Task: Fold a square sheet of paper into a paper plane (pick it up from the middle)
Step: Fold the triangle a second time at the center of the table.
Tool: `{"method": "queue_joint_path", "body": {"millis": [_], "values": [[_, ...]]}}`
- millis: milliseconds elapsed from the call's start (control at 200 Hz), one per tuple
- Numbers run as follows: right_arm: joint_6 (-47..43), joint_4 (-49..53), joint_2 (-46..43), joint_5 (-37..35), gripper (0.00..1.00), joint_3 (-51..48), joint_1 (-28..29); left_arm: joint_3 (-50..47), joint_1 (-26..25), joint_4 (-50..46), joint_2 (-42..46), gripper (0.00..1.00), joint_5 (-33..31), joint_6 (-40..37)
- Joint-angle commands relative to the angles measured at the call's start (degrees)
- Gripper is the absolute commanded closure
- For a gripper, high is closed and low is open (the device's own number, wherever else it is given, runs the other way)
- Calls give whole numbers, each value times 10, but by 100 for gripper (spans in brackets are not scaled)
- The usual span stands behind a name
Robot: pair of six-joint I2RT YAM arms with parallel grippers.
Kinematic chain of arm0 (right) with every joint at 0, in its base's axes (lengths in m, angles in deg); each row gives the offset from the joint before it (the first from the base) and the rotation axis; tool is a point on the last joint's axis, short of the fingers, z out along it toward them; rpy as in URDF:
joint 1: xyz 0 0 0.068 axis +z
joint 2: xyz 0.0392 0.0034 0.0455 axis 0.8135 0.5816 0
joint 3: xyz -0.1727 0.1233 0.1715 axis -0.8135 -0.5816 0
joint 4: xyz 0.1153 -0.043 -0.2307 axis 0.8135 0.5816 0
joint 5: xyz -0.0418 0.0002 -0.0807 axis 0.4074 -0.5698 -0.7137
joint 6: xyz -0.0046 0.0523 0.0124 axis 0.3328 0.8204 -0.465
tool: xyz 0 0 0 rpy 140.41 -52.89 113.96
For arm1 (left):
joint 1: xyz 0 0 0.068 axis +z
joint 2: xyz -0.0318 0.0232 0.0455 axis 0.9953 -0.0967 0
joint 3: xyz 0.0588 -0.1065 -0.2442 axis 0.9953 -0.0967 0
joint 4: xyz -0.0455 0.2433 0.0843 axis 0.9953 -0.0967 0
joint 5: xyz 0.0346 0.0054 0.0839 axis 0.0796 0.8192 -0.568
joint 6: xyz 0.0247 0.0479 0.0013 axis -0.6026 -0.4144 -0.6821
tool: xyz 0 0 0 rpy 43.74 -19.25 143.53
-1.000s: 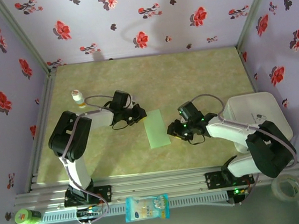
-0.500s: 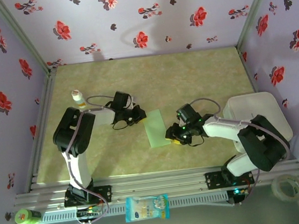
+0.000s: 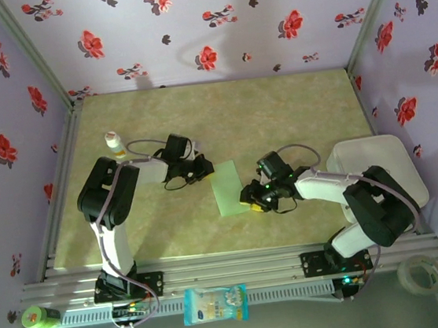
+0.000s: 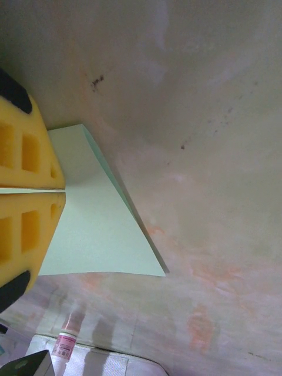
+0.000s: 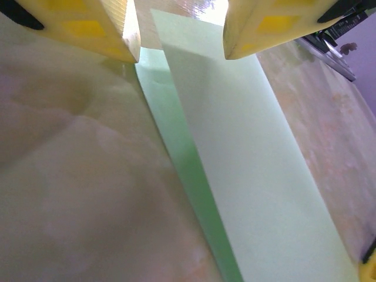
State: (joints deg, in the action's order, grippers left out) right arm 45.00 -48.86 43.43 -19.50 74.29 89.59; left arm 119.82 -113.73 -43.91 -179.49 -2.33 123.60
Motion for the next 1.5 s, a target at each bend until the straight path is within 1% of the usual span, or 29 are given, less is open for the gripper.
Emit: {"method": "queue_joint_path", "body": {"millis": [0,125,265,375,485,665,730,850,890,915,975,1025,1095,1165,1270,1415,1495], "values": [[3,-36,3,35,59,17,-2,4,8,-19,-24,89,-1,-23],[-1,-54,17,37,59,20,-9,22,8,-29,-38,90,9,-32],[1,-121,50,85,57,20,-31,48,11,-43,-56,89,20,-52],[-29,-115,86,113,57,45,-45,102,12,-106,-81,90,21,-97],[-26,-138,113,133,57,57,-54,137,13,-120,-98,90,27,-105],[-30,-149,123,137,58,67,-67,161,14,-121,-98,89,23,-104],[-29,-155,120,135,59,64,-69,165,14,-114,-89,82,18,-105],[-31,-164,112,127,60,55,-72,166,10,-103,-60,74,0,-107],[-30,-166,110,125,61,51,-73,165,9,-101,-47,69,-1,-108],[-29,-169,110,125,62,49,-74,165,8,-100,-37,66,-3,-110],[-30,-171,110,123,65,47,-74,163,3,-103,-16,54,-11,-117],[-31,-170,111,121,69,44,-75,164,0,-112,0,52,-14,-124],[-31,-178,114,123,73,43,-76,159,-7,-129,24,44,-23,-137],[-30,-181,116,129,77,44,-76,145,-16,-139,51,42,-47,-142],[-29,-179,113,121,81,42,-76,105,-35,-121,98,41,-75,-144],[-27,-183,114,122,79,41,-76,46,-80,-106,166,40,-143,-171],[-27,-182,115,131,77,45,-77,14,-116,-104,205,40,-190,-193]]}}
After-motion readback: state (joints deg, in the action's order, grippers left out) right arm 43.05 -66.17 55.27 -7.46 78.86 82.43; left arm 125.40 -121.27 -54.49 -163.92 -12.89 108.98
